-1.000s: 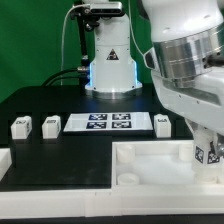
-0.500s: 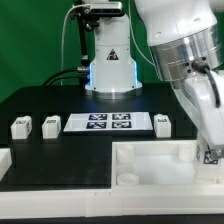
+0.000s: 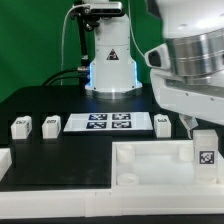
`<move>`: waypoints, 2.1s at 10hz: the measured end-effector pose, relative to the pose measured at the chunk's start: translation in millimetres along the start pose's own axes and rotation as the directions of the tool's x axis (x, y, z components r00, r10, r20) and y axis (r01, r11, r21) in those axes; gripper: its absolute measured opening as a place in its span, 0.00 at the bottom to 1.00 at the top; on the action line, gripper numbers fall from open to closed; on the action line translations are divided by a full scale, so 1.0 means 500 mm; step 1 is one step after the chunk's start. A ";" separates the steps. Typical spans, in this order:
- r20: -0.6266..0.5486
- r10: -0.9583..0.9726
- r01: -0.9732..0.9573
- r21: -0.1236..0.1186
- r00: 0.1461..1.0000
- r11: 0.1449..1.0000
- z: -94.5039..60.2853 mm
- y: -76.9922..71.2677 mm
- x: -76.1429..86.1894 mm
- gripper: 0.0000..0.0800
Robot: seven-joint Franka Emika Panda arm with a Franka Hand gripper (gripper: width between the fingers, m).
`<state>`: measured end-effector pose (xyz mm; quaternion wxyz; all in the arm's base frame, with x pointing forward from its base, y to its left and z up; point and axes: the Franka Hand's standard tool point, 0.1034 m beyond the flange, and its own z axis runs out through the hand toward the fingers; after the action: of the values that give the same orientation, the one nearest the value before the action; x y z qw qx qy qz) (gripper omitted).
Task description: Assemble one leg
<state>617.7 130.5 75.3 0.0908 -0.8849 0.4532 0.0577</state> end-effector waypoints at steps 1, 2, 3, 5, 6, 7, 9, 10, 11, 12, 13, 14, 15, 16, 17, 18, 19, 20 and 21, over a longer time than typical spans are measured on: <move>0.000 -0.072 0.072 0.000 0.997 0.997 0.000 0.002 0.004 0.81; -0.006 -0.217 0.217 -0.009 0.976 0.976 0.001 0.004 0.007 0.81; -0.019 -0.394 0.393 -0.041 0.919 0.919 0.003 0.008 0.012 0.81; -0.019 -0.626 0.624 -0.068 0.780 0.779 0.001 0.011 0.024 0.81; -0.020 -0.719 0.717 -0.067 0.694 0.694 -0.001 0.013 0.036 0.81; -0.022 -0.703 0.701 -0.066 0.711 0.711 0.000 0.013 0.036 0.81; -0.021 -0.702 0.700 -0.066 0.712 0.711 0.000 0.013 0.035 0.49; -0.027 -0.597 0.595 -0.054 0.802 0.802 0.001 0.012 0.031 0.49; -0.030 -0.547 0.545 -0.050 0.836 0.837 0.001 0.012 0.031 0.37; -0.035 -0.440 0.439 -0.045 0.897 0.898 0.002 0.011 0.031 0.37; -0.037 -0.340 0.339 -0.037 0.940 0.940 0.002 0.011 0.030 0.37; -0.033 -0.221 0.220 -0.021 0.975 0.975 0.003 0.011 0.030 0.37; -0.019 -0.032 0.032 0.006 0.999 0.999 0.004 0.010 0.032 0.37; -0.005 0.161 -0.161 0.042 0.987 0.986 0.005 0.009 0.032 0.37; 0.009 0.299 -0.299 0.071 0.954 0.952 0.006 0.010 0.032 0.37; 0.024 0.348 -0.348 0.077 0.937 0.934 0.005 0.010 0.034 0.37; 0.039 0.431 -0.433 0.080 0.901 0.898 0.004 0.010 0.035 0.37; 0.039 0.438 -0.440 0.079 0.898 0.895 0.005 0.009 0.033 0.37; 0.036 0.395 -0.396 0.080 0.918 0.915 0.006 0.009 0.033 0.50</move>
Offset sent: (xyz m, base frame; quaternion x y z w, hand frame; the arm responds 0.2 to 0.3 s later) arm 0.0143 -0.0212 -0.0010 -0.0702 0.0707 -0.3481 0.9322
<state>623.6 115.2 68.8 0.1195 -0.7697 0.6239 0.0639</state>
